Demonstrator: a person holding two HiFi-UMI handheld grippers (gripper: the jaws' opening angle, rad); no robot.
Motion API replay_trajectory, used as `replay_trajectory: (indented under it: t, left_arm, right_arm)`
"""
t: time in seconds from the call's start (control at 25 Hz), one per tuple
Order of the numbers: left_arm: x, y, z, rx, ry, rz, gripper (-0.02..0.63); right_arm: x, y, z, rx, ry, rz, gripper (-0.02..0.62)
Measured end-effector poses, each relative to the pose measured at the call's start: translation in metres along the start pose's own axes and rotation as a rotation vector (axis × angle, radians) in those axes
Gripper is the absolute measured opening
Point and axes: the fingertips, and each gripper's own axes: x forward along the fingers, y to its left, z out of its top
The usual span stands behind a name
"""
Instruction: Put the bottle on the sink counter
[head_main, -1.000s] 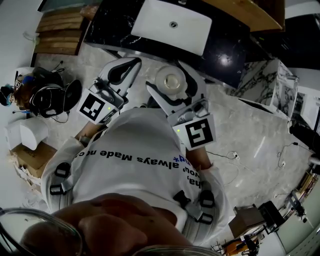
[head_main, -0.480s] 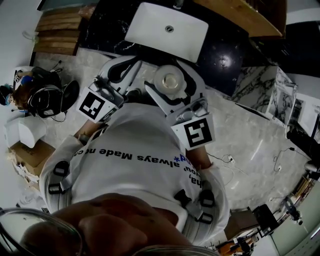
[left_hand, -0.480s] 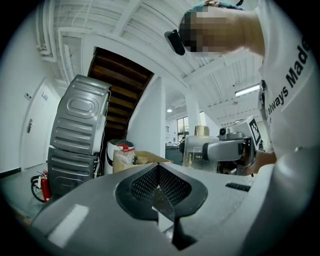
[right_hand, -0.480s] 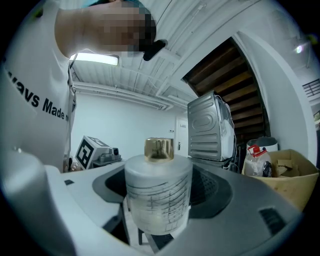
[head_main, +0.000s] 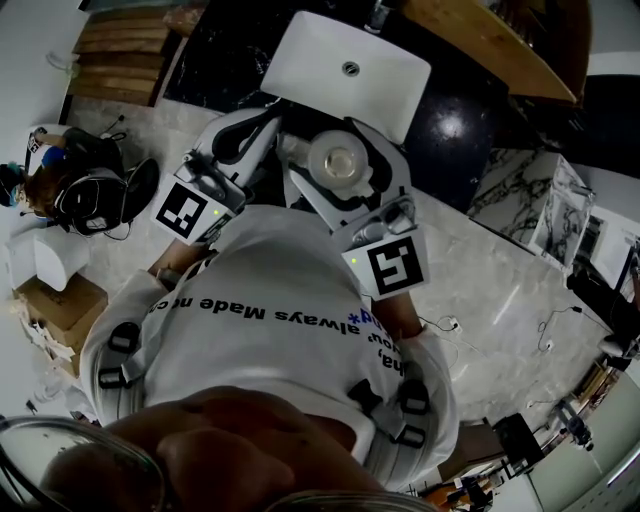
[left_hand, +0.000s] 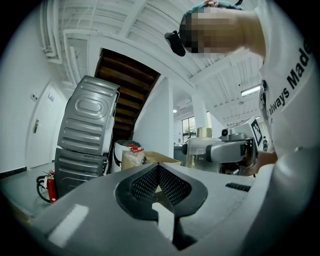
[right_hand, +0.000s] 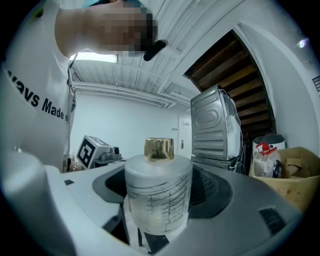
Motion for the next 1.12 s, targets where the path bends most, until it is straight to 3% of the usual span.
replay_trajectory:
  t: [0.36,0.84,1.12]
  left_arm:
    - [0.007,0.078,-0.004,-0.026,0.017,0.0,0.002]
    - [0.006,0.205,0.0,-0.05,0.012,-0.094,0.002]
    - [0.011,0.242,-0.01,-0.088,0.048,-0.111,0.002]
  right_arm:
    - [0.071,-0.022,-0.002,0.001,0.021,-0.019,0.333]
    - [0.2,-0.047,0.003,-0.018,0.038,-0.106,0.333]
    - [0.235,-0.064,-0.009,0.01,0.074,-0.123,0.333]
